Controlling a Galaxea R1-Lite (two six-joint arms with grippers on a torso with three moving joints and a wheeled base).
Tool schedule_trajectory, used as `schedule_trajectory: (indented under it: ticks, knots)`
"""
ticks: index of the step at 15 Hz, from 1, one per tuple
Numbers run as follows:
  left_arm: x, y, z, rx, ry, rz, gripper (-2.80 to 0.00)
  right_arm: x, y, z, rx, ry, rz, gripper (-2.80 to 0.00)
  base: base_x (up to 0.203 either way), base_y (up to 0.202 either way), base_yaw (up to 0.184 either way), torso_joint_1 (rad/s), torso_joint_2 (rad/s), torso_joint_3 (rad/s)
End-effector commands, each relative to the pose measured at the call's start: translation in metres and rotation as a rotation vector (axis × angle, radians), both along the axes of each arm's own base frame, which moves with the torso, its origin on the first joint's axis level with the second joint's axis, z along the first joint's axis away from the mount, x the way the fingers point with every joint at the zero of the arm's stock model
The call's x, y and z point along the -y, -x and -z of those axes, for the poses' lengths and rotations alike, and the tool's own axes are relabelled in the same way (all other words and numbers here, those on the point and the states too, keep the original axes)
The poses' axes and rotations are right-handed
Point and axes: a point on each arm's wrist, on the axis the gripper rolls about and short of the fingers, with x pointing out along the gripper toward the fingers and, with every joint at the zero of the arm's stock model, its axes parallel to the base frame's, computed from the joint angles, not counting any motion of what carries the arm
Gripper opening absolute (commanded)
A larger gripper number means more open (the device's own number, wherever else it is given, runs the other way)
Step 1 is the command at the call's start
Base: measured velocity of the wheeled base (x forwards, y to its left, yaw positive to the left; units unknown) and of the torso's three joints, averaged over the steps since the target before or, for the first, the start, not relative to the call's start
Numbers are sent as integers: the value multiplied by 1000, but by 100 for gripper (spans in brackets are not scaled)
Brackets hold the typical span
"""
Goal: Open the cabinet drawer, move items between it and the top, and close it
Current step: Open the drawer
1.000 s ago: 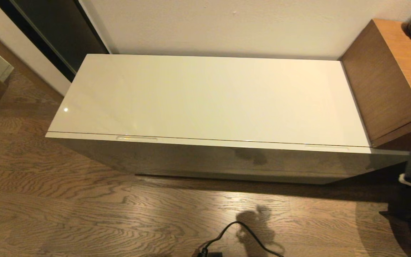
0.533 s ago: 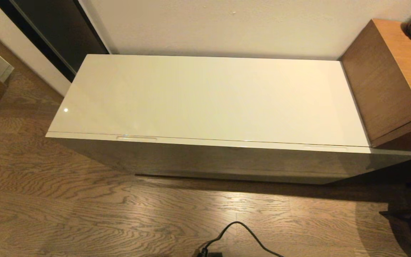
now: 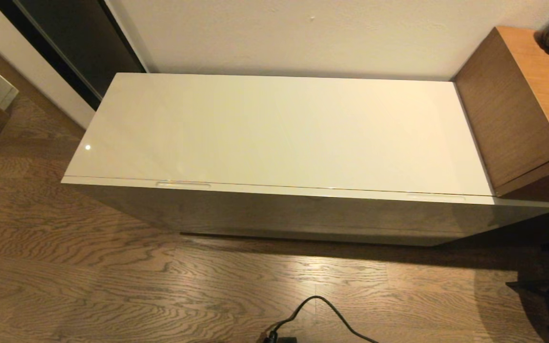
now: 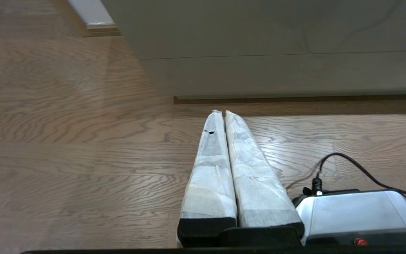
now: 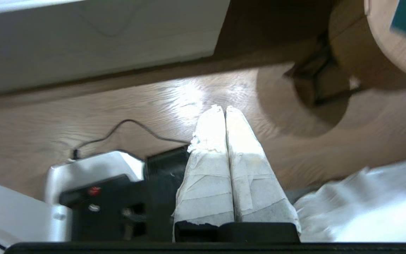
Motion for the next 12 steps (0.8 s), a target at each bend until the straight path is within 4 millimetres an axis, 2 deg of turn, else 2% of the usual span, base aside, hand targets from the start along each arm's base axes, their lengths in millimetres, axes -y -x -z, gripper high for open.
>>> schedule_trajectory:
  ticks: [1, 3, 5, 6, 9, 12]
  knots:
    - [0, 0, 0, 0, 0, 1, -280, -3, 7, 28, -4, 25, -13, -280, 0, 0, 0, 0, 0, 0]
    - [0, 0, 0, 0, 0, 1, -280, -3, -6, 51, 16, 69, -25, -280, 0, 0, 0, 0, 0, 0]
    - [0, 0, 0, 0, 0, 1, -280, -3, -23, 39, 239, 91, 8, -280, 0, 0, 0, 0, 0, 0]
    - [0, 0, 0, 0, 0, 1, -280, -3, -27, 39, 284, 57, 23, -280, 0, 0, 0, 0, 0, 0]
    - [0, 0, 0, 0, 0, 1, -280, -3, -29, 40, 304, -3, -4, -280, 0, 0, 0, 0, 0, 0]
    - [0, 0, 0, 0, 0, 1, -280, -8, -33, 37, 337, -16, -190, -280, 0, 0, 0, 0, 0, 0]
